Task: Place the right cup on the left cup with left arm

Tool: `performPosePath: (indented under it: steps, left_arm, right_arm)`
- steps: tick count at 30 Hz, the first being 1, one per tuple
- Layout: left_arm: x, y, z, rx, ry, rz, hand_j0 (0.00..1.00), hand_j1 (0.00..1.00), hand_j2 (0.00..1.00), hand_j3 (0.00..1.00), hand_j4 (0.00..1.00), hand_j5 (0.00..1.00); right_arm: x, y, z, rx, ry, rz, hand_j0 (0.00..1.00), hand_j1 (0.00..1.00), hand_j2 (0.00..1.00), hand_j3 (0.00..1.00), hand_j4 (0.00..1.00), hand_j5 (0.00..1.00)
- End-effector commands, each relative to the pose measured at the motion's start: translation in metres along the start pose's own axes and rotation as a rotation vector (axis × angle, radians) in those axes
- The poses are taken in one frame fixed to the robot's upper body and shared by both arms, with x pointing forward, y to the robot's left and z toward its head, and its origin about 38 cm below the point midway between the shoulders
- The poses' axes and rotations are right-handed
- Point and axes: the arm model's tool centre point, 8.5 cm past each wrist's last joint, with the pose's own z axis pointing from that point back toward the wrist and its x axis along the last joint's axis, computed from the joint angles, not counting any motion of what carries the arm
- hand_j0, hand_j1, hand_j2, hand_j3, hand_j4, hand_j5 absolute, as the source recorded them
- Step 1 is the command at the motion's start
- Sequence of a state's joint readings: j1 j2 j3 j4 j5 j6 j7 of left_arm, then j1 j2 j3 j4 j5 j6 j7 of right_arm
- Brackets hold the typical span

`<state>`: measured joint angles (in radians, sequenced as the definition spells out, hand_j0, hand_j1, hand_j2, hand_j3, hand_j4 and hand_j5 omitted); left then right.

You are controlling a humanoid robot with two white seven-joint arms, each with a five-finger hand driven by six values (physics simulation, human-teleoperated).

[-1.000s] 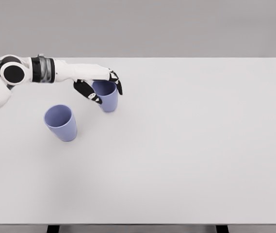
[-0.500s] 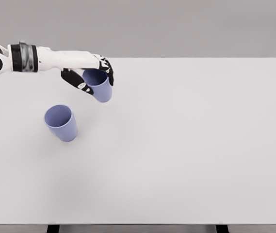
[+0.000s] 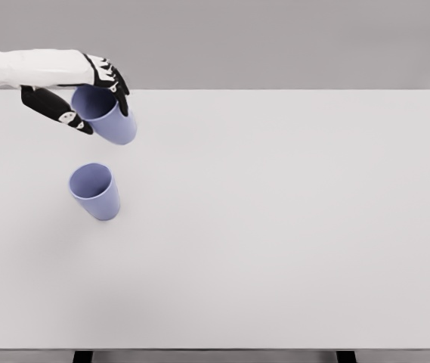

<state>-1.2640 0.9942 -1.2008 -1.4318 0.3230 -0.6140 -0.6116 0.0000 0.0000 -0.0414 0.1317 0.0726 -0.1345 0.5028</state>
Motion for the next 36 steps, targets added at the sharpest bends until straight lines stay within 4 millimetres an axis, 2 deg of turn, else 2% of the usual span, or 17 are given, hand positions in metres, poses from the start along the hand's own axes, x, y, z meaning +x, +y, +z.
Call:
performPosePath:
  steps: [1, 4, 8, 11, 14, 20, 23, 26, 32, 36]
  left_arm:
    - [0.008, -0.005, 0.016, 0.002, -0.001, 0.021, 0.57, 0.57, 0.57, 0.57, 0.57, 0.57]
    - [0.013, -0.011, 0.024, -0.013, 0.001, 0.032, 0.57, 0.57, 0.57, 0.57, 0.57, 0.57]
    - [0.025, -0.004, 0.044, 0.007, 0.005, 0.023, 0.57, 0.57, 0.57, 0.57, 0.57, 0.57]
    - [0.028, -0.007, 0.051, -0.001, 0.013, 0.024, 0.58, 0.58, 0.58, 0.58, 0.58, 0.58]
    - [0.024, -0.018, 0.050, -0.024, 0.019, 0.049, 0.58, 0.58, 0.58, 0.58, 0.58, 0.58]
    - [0.024, -0.019, 0.052, -0.024, 0.022, 0.053, 0.58, 0.58, 0.58, 0.58, 0.58, 0.58]
    - [0.024, -0.020, 0.060, -0.023, 0.040, 0.054, 0.58, 0.58, 0.58, 0.58, 0.58, 0.58]
    - [0.026, -0.020, 0.058, -0.027, 0.031, 0.052, 0.58, 0.58, 0.58, 0.58, 0.58, 0.58]
    - [0.032, -0.008, 0.053, -0.017, 0.012, 0.021, 0.59, 0.59, 0.59, 0.59, 0.59, 0.59]
    - [0.027, -0.006, 0.042, -0.011, -0.001, 0.027, 0.59, 0.59, 0.59, 0.59, 0.59, 0.59]
  right_arm:
    - [0.000, 0.000, 0.000, 0.001, 0.000, 0.001, 1.00, 1.00, 1.00, 1.00, 1.00, 1.00]
    - [0.000, 0.000, 0.000, 0.001, 0.000, 0.001, 1.00, 1.00, 1.00, 1.00, 1.00, 1.00]
    - [0.000, 0.000, 0.000, 0.001, 0.000, 0.001, 1.00, 1.00, 1.00, 1.00, 1.00, 1.00]
    - [0.000, 0.000, 0.000, 0.001, 0.000, 0.001, 1.00, 1.00, 1.00, 1.00, 1.00, 1.00]
    - [0.000, 0.000, 0.000, 0.001, 0.000, 0.001, 1.00, 1.00, 1.00, 1.00, 1.00, 1.00]
    - [0.000, 0.000, 0.000, 0.001, 0.000, 0.001, 1.00, 1.00, 1.00, 1.00, 1.00, 1.00]
    - [0.000, 0.000, 0.000, 0.001, 0.000, 0.001, 1.00, 1.00, 1.00, 1.00, 1.00, 1.00]
    - [0.000, 0.000, 0.000, 0.001, 0.000, 0.001, 1.00, 1.00, 1.00, 1.00, 1.00, 1.00]
    - [0.000, 0.000, 0.000, 0.001, 0.000, 0.001, 1.00, 1.00, 1.00, 1.00, 1.00, 1.00]
    - [0.000, 0.000, 0.000, 0.001, 0.000, 0.001, 1.00, 1.00, 1.00, 1.00, 1.00, 1.00]
